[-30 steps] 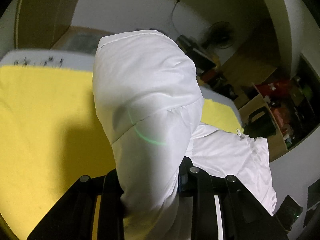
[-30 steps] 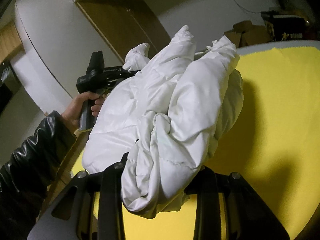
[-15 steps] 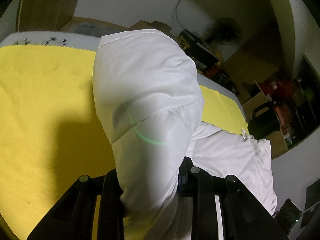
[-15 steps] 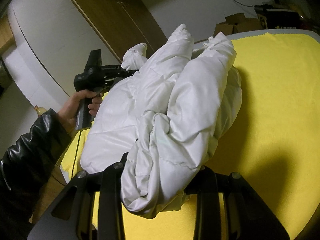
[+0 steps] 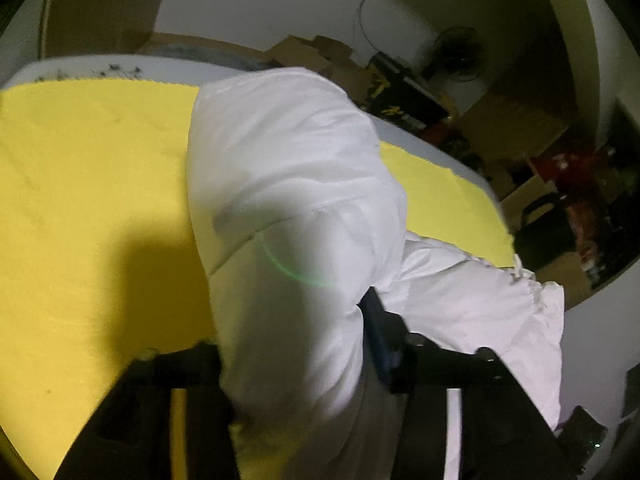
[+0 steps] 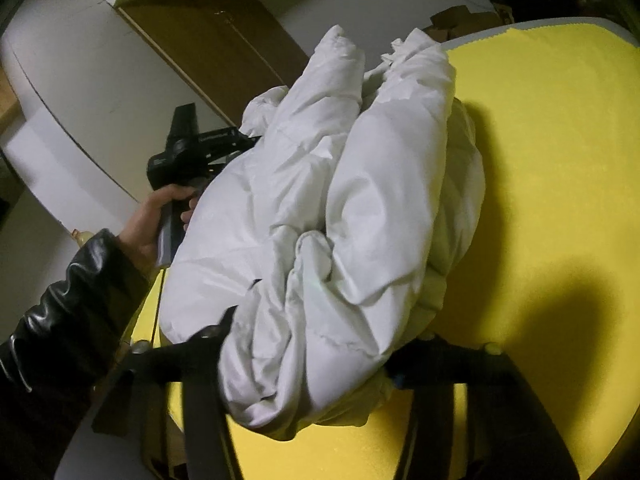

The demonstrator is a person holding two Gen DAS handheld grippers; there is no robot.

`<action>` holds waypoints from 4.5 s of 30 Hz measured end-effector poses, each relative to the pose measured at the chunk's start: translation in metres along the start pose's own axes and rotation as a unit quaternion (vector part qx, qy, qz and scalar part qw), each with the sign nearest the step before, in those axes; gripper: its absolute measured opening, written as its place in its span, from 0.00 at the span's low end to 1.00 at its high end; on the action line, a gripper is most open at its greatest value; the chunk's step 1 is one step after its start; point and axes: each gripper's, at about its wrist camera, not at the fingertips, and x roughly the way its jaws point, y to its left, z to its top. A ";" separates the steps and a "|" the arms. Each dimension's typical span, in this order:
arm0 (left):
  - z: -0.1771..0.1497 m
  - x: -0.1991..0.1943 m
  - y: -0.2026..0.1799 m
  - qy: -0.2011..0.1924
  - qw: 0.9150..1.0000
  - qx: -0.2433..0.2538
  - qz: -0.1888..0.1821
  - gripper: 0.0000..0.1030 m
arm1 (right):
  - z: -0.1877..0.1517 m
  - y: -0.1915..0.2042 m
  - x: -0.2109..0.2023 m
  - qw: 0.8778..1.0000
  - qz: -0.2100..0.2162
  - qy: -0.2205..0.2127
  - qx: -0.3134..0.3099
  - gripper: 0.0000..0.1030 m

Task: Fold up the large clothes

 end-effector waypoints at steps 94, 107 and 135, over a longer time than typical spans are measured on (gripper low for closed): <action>-0.354 -0.238 -0.183 -0.201 0.937 0.017 0.284 1.00 | -0.129 0.170 -0.146 0.931 -0.220 -0.154 -0.249 1.00; -0.358 -0.239 -0.185 -0.203 0.926 0.017 0.317 1.00 | -0.131 0.170 -0.145 0.930 -0.217 -0.151 -0.254 1.00; -0.359 -0.241 -0.182 -0.202 0.926 0.005 0.318 1.00 | -0.133 0.169 -0.143 0.929 -0.210 -0.140 -0.269 1.00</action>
